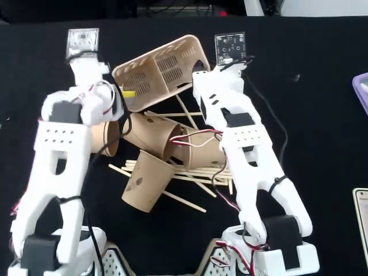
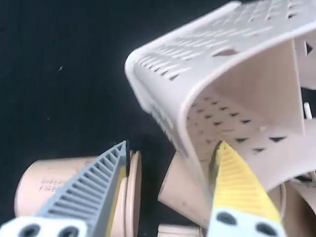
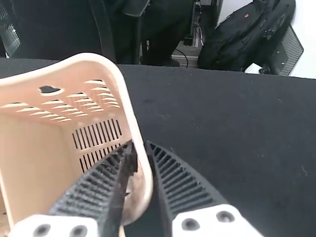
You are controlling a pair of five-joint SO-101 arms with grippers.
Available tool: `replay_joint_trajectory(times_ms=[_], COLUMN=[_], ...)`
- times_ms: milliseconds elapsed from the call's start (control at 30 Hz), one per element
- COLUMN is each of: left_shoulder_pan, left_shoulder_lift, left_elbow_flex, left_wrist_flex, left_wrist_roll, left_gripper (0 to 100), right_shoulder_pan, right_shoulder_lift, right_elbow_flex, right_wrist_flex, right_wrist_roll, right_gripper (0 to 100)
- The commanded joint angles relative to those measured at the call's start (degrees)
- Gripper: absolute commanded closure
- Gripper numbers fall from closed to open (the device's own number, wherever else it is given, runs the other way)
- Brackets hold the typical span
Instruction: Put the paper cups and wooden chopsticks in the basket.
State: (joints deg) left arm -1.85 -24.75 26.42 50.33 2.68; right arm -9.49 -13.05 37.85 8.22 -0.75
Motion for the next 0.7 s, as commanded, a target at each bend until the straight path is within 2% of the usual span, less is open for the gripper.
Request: replay_joint_trajectory(times_ms=[0, 67, 167, 200, 233, 567, 667], left_shoulder_pan=[-0.92, -1.36, -1.98, -2.68, -2.95, -3.03, -3.12], left_shoulder_lift=[-2.2, -2.2, -2.2, -2.2, -2.11, -2.11, -2.11], left_elbow_flex=[2.86, 2.86, 0.57, -0.04, -0.48, -3.3, -3.74], left_wrist_flex=[-7.3, -7.91, -7.3, -7.21, -6.51, 7.21, 10.81], left_wrist_roll=[1.76, 4.13, 6.42, 6.51, 6.51, 1.85, 1.23], left_gripper=[73, 78, 96, 98, 95, 97, 97], right_shoulder_pan=[-0.26, -0.18, 0.0, 0.0, 0.0, -0.09, -0.26], right_shoulder_lift=[-0.31, -0.75, -1.63, -2.15, -2.68, -14.2, -19.65], right_elbow_flex=[-3.21, -3.21, -3.3, -3.12, -2.77, 3.82, 6.37], right_wrist_flex=[1.67, 3.16, 6.86, 8.44, 10.02, 19.78, 22.95], right_wrist_roll=[-0.26, -0.26, -0.26, -0.26, -0.18, 0.0, 2.64], right_gripper=[98.8, 98.8, 98.8, 98.8, 98.8, 98.8, 98.8])
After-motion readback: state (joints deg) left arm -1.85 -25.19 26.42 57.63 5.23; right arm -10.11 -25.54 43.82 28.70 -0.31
